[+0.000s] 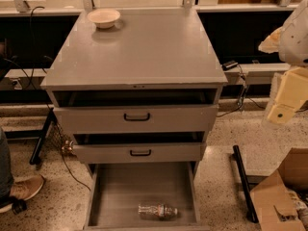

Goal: Pick water bottle from bottom drawer and place on counter

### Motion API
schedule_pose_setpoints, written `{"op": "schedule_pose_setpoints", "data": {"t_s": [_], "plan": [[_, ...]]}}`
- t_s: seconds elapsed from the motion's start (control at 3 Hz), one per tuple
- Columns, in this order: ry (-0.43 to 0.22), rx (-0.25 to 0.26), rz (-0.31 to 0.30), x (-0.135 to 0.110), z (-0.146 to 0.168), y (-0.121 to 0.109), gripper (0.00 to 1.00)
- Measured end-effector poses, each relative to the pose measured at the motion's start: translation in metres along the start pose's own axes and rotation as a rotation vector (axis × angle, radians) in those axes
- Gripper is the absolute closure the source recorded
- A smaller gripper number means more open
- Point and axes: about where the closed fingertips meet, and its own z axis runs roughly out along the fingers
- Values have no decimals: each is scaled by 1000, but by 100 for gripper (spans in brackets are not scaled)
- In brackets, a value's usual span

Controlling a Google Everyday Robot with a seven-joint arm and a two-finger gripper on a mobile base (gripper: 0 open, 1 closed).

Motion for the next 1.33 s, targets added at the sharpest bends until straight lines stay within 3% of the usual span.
{"op": "schedule_pose_setpoints", "data": {"t_s": [0.33, 0.67, 1.33], "plan": [[0, 0, 0, 0, 0, 0, 0], [-51, -34, 23, 5, 29, 9, 0], [-206, -136, 98, 15, 131, 40, 0]]}}
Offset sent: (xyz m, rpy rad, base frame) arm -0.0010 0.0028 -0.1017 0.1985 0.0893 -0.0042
